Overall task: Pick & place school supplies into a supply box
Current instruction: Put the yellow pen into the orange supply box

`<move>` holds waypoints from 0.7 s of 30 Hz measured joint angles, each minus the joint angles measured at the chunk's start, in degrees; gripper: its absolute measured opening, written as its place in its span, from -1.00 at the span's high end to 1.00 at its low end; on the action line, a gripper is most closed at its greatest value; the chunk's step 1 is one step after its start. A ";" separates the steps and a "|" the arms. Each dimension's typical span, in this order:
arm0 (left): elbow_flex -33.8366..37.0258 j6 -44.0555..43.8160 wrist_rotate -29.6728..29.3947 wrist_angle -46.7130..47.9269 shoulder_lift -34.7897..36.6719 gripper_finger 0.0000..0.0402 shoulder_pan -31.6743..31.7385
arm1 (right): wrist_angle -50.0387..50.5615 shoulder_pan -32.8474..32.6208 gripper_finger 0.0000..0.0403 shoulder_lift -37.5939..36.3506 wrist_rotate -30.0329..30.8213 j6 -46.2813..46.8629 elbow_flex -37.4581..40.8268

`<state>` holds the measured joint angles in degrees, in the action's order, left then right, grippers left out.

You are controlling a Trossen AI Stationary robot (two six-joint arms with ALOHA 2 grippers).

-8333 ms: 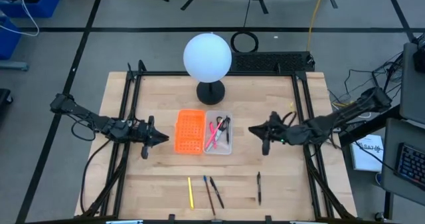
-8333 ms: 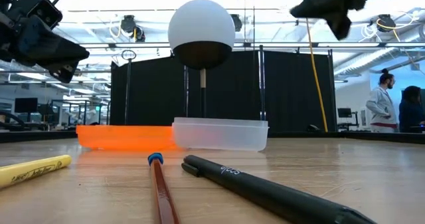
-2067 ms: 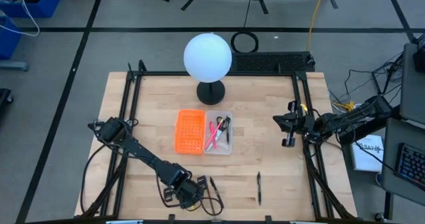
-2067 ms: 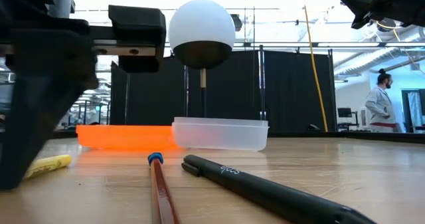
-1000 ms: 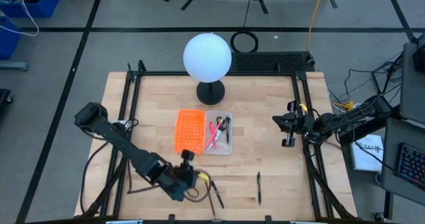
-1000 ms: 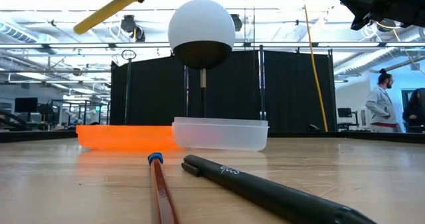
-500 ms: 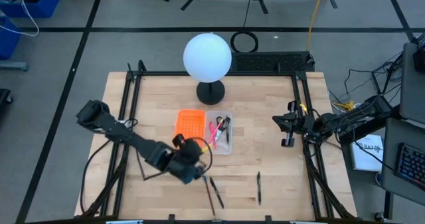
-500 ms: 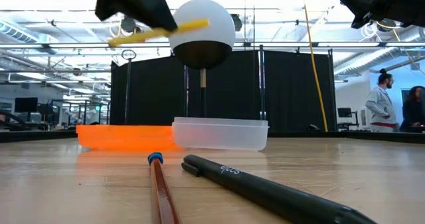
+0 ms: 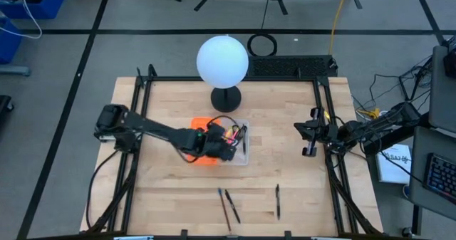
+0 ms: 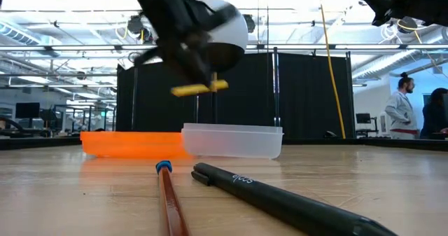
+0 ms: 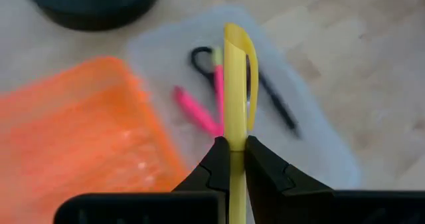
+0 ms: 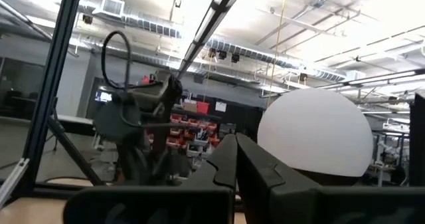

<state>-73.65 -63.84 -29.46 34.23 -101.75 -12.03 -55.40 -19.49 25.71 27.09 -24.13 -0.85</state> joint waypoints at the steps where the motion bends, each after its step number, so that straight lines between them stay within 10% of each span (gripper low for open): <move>1: -0.01 -0.10 1.49 -2.33 -1.12 0.86 0.89 | 0.04 0.00 1.00 0.00 -0.01 -0.42 -0.02; 8: -0.99 -3.65 8.26 -14.93 -8.13 0.86 4.66 | 0.43 0.00 1.00 0.02 -0.02 -0.82 0.01; 21: -1.60 -16.61 4.95 -6.45 -9.38 0.86 6.10 | 3.39 0.00 1.00 0.02 0.13 -3.40 -0.02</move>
<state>-75.24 -80.45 -24.51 27.77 -111.13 -5.93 -52.02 -19.49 25.74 27.22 -27.53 -0.86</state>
